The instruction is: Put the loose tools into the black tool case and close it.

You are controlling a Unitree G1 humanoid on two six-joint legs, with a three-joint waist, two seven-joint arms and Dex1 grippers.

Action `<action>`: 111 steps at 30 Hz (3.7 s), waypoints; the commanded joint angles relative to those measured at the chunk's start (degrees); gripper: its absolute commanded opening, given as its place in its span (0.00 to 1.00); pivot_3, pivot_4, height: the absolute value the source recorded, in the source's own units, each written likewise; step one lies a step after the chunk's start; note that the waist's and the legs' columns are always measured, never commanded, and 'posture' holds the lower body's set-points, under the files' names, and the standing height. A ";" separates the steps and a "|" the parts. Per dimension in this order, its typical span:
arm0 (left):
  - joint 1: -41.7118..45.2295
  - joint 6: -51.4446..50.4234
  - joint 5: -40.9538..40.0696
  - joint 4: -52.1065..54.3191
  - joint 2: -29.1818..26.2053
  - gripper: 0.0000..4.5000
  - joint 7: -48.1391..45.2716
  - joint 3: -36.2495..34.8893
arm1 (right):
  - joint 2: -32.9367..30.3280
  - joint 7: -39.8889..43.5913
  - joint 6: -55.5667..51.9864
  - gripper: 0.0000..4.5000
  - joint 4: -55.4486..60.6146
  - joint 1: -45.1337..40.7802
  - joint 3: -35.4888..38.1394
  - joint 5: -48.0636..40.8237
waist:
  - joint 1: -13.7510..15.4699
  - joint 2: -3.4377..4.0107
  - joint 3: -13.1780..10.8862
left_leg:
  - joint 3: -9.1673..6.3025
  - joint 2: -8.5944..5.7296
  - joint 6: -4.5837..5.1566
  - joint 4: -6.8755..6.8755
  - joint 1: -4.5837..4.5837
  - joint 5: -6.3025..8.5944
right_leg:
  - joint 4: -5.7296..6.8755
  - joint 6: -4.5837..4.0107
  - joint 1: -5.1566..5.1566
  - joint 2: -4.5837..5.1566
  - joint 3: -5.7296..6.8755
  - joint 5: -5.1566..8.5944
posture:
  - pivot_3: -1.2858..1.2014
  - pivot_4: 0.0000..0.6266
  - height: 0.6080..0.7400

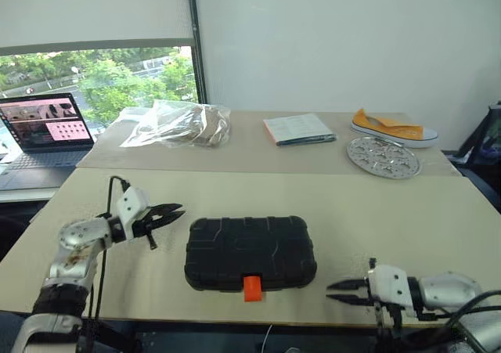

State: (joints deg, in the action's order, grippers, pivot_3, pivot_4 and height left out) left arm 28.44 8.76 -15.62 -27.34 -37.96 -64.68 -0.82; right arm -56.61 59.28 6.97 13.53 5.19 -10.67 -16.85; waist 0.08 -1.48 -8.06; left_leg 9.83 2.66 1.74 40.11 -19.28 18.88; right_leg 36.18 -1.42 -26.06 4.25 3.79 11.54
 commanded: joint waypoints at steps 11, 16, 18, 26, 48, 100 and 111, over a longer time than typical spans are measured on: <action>-2.40 -4.93 0.70 1.64 -0.39 0.01 -7.29 1.85 | 14.19 -5.56 -10.43 0.00 -2.92 -14.56 -4.83 10.96 | -0.78 -0.44 0.03 | -0.09 0.08 -0.03 0.04 -0.05 -0.02 | -0.02 -0.33 -0.05 -0.21 -0.03 -0.16 | 0.52 0.24 1.00; -7.26 -9.77 -2.64 8.37 1.11 0.01 -0.96 -3.14 | 15.97 -5.17 -8.56 0.00 -9.46 -20.05 -3.96 12.21 | -0.84 -0.45 0.02 | -0.07 0.07 0.00 0.16 -0.06 -0.01 | 0.02 -0.31 -0.03 -0.14 -0.04 -0.18 | 0.52 0.24 1.00; -7.53 -12.79 -5.26 11.18 0.99 0.01 -0.31 -5.17 | 14.99 -4.06 -7.77 0.00 -9.79 -19.81 -3.33 12.01 | -0.72 -0.46 0.01 | -0.08 0.08 0.00 0.17 -0.06 -0.01 | 0.06 -0.32 -0.04 -0.13 -0.02 -0.18 | 0.52 0.24 1.00; -1.15 -27.74 -13.05 22.68 -1.69 0.01 -5.47 -2.67 | 7.22 1.51 -20.21 0.00 8.08 -7.87 4.43 -0.72 | 0.66 -0.45 0.00 | -0.22 0.04 0.04 0.18 -0.25 0.02 | -0.01 -0.31 -0.06 -0.05 0.21 -0.17 | 0.52 0.24 1.00; 2.34 -20.17 3.65 15.38 5.62 0.01 -3.57 13.45 | 11.04 -2.46 -31.02 0.00 18.79 -14.43 0.13 -3.10 | 0.50 -0.44 0.02 | -0.33 -0.07 0.13 0.29 -0.06 0.06 | 0.00 -0.28 0.15 -0.12 0.04 -0.17 | 0.52 0.24 1.00; 3.14 -20.59 4.29 12.99 4.68 0.01 -3.45 12.37 | 28.99 -13.94 -9.09 0.00 2.13 -5.12 -3.38 5.66 | -0.81 -0.32 0.20 | -0.41 0.05 0.16 0.18 0.50 0.10 | 0.02 0.12 0.86 -0.03 0.11 0.07 | 0.52 0.24 1.00; 1.99 -20.03 4.29 13.62 4.73 0.01 -3.41 12.72 | 29.08 -12.19 -8.51 0.00 5.41 -6.37 -1.44 3.12 | -0.97 -0.31 0.19 | -0.40 0.05 0.49 0.00 0.53 0.29 | -0.02 0.11 0.84 -0.04 0.05 0.07 | 0.52 0.24 1.00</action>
State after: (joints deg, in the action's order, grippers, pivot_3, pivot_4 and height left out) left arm 32.45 -10.21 -13.38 -12.07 -32.95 -68.11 10.24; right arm -28.00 47.32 -2.63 15.23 0.61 -14.08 -11.82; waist -0.89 -1.80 -7.86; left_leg 9.44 2.71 2.23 40.08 -18.75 19.16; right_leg 36.16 -1.32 -25.22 4.21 3.84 11.61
